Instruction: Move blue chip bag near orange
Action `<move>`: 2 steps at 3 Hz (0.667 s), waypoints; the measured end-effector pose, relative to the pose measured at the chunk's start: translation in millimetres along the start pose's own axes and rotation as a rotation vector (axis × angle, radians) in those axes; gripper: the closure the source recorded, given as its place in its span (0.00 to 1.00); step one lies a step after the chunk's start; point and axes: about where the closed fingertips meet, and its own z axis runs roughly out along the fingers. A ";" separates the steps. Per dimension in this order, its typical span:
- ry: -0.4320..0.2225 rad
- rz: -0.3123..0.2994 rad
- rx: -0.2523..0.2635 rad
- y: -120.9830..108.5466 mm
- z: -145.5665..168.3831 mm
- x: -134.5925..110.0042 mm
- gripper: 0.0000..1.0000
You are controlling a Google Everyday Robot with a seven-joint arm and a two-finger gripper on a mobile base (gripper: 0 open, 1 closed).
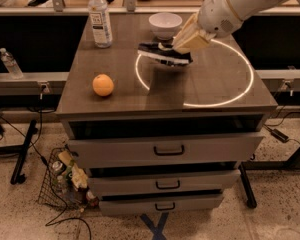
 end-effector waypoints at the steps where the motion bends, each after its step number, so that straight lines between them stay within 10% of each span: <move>1: -0.002 -0.103 -0.105 52.0 27.5 -24.4 1.00; 2: 0.008 -0.160 -0.182 86.8 51.0 -31.8 1.00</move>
Offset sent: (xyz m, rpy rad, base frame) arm -0.1080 0.0805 -0.0617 -0.1138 0.0517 0.3186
